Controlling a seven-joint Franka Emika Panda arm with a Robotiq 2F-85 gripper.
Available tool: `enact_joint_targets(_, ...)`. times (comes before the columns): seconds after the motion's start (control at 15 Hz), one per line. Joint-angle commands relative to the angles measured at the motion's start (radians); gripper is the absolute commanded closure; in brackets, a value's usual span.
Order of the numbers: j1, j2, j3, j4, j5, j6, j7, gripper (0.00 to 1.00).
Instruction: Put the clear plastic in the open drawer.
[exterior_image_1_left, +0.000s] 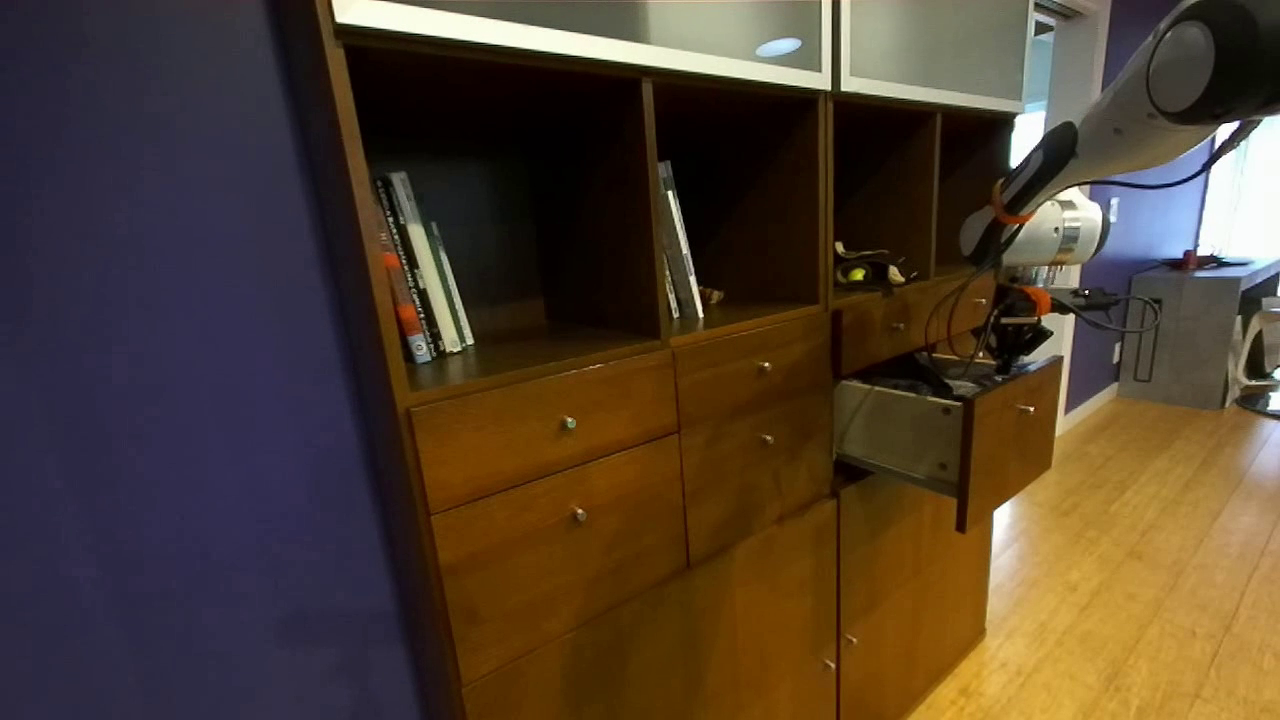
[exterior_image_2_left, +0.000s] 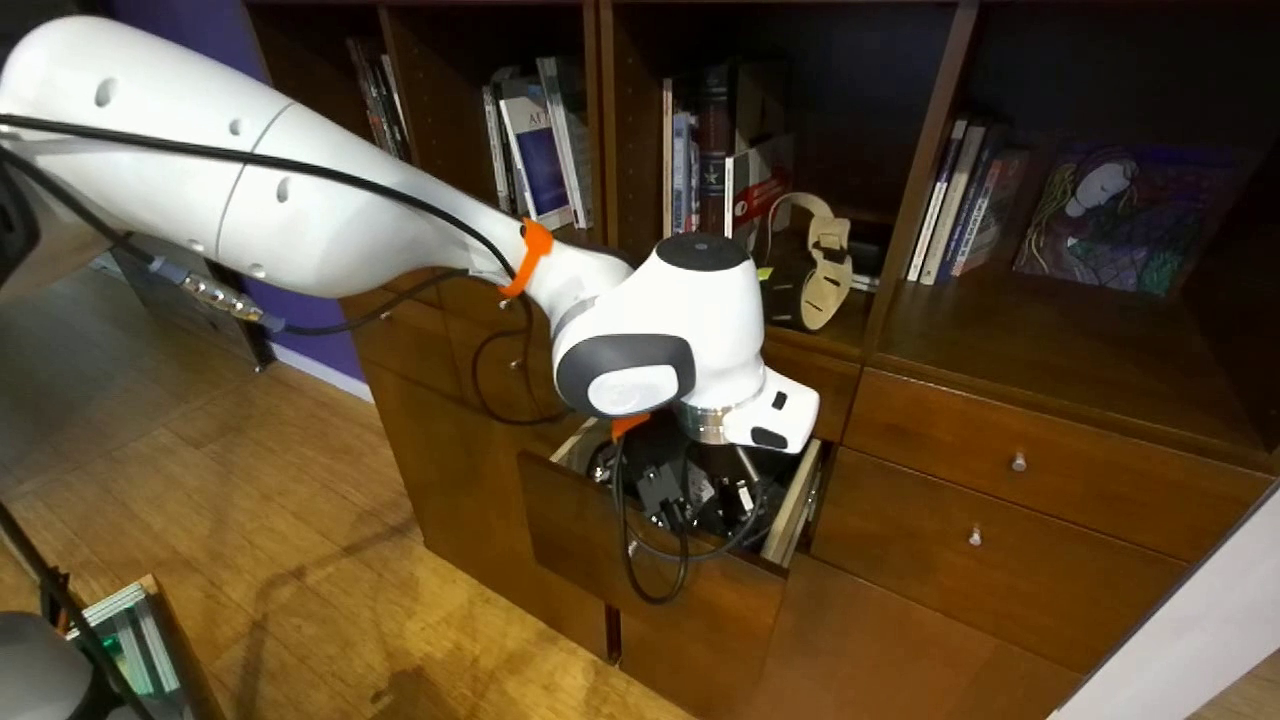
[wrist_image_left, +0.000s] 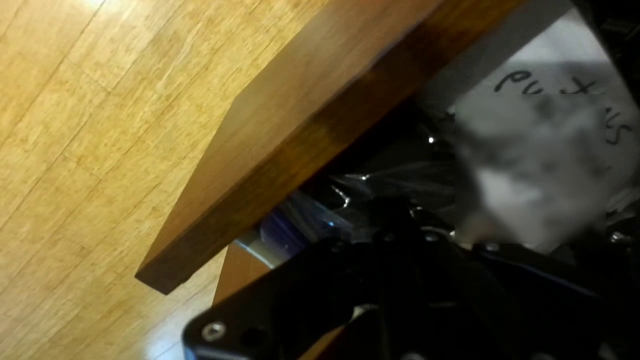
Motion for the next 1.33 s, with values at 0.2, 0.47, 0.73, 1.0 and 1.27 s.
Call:
enact_joint_targets(0.2,0.009,-0.064,0.006,0.034,-0.002,-0.059,0.031,0.78)
enact_joint_targets(0.47,0.028,-0.123,0.010,0.042,0.000,-0.154,0.049,0.54)
enact_joint_targets(0.73,0.073,-0.201,-0.006,0.043,-0.055,-0.274,0.135,0.26)
enact_joint_targets(1.0,0.097,-0.288,-0.002,0.039,-0.059,-0.341,0.174,0.00)
enact_joint_targets(1.27,0.116,-0.377,-0.001,0.023,-0.085,-0.347,0.184,0.00)
